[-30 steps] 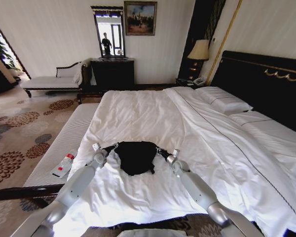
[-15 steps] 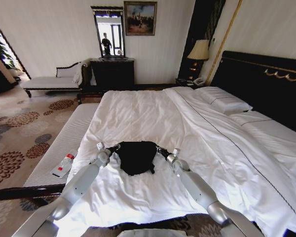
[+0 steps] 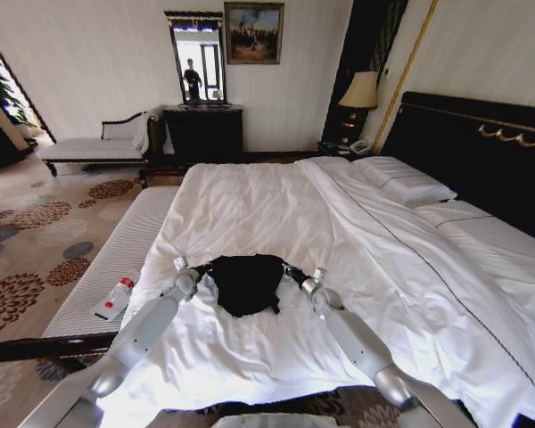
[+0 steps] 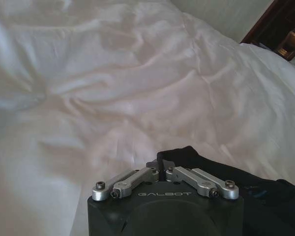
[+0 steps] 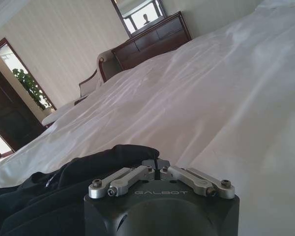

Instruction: Fold the clothes on the bed.

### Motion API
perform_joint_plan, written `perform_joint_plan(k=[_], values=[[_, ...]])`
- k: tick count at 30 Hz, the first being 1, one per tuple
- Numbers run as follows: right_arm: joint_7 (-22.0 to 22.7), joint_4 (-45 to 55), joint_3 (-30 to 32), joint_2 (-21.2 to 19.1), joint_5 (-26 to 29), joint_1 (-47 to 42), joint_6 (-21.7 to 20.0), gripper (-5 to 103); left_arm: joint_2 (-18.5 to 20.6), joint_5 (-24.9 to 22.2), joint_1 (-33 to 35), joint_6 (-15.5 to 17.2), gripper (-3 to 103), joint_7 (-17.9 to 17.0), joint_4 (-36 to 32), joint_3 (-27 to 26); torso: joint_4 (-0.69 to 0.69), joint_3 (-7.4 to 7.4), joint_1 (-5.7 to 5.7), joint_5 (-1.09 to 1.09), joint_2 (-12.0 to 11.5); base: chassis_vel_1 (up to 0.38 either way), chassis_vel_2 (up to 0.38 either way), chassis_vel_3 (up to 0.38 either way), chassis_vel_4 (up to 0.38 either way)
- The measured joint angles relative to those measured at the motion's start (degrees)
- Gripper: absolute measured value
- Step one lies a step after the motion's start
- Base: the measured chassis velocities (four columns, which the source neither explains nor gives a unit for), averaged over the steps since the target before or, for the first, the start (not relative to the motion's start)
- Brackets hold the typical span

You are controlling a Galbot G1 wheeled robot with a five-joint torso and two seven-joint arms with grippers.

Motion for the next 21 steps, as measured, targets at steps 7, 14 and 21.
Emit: perform_joint_plan(k=[7,14,21], values=[[0.2,3.0,0.4,-0.6,0.2,-0.9,-0.2,0,2.3,0.2,0.7,-0.1,1,0.0,-4.7,-0.1,0.01,0.0,0.0,0.0,0.0,0.0,0.0,0.0,0.0],[2.4,13.3,0.3,-8.2,2.4,-2.0,-1.3,0,6.4,-0.7,1.8,-0.7,1,-1.1,-15.1,-1.4,0.0,0.0,0.0,-0.01,0.0,0.0,0.0,0.0,0.0],[5.5,21.0,-1.3,-15.3,5.8,1.1,-2.9,0,9.4,-3.6,-0.5,-0.7,1,-4.1,-23.7,-2.9,0.0,0.0,0.0,0.01,0.0,0.0,0.0,0.0,0.0]])
